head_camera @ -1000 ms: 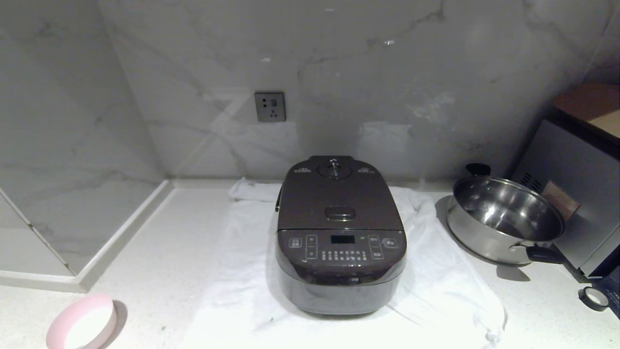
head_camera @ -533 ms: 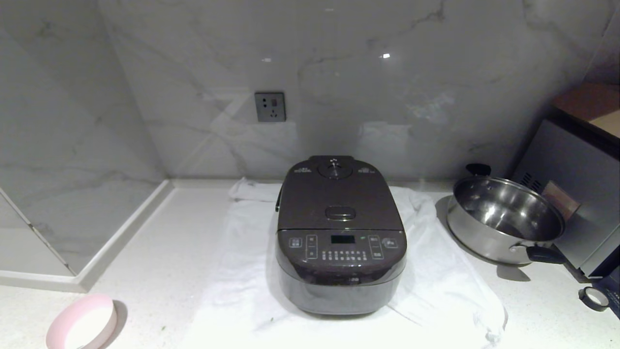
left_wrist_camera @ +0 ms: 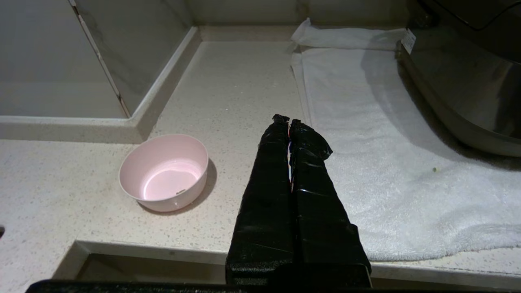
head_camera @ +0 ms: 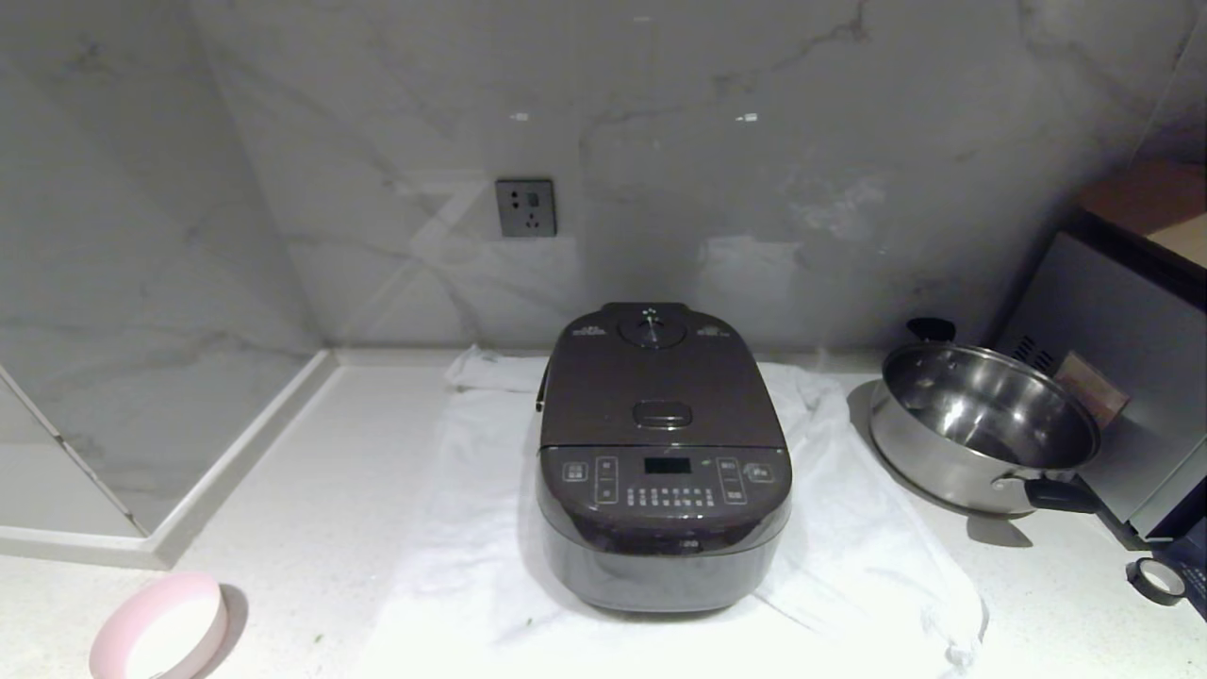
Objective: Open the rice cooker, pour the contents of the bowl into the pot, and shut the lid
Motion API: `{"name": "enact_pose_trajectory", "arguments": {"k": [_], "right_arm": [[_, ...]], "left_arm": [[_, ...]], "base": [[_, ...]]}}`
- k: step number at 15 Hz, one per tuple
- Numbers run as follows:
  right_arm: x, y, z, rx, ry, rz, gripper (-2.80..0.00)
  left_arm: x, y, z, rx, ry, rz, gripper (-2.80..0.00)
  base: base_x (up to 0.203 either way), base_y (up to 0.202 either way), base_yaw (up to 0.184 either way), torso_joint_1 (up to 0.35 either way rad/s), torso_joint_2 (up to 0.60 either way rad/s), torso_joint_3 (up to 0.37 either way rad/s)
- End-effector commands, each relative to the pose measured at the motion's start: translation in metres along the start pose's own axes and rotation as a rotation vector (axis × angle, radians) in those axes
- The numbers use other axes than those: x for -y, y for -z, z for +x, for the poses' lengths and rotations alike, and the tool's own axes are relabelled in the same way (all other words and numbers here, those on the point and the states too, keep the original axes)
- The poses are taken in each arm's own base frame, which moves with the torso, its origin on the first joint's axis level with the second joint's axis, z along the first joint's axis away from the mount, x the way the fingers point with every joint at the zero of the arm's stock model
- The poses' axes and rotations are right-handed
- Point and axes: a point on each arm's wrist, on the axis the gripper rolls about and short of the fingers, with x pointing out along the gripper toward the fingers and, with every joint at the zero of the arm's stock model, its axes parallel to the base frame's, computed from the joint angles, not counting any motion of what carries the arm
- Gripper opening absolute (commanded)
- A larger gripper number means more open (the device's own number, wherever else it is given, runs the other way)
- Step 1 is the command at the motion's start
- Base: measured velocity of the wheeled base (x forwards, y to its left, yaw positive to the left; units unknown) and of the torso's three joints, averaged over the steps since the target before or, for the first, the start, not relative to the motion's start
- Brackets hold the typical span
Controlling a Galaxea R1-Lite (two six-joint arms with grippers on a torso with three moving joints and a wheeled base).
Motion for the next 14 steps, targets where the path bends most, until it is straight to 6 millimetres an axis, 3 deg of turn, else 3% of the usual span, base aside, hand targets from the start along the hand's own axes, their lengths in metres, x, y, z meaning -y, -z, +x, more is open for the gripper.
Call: {"name": "enact_pose_trajectory", "arguments": {"k": [1, 14], "right_arm": [[0.0000, 0.0004, 0.0001, -0.002, 0.001, -0.001, -2.80], [0.0001, 0.0000, 0.0001, 0.002, 0.006, 0.043, -2.80]], "left_arm": [[0.0000, -0.0002, -0.0002, 0.003, -0.001, 0.001, -2.80], [0.0000, -0.0002, -0.0002, 0.003, 0.001, 0.001, -2.80]], "base": [[0.000, 0.000, 0.000, 0.000, 0.00, 0.000], [0.000, 0.000, 0.000, 0.000, 0.00, 0.000]]}}
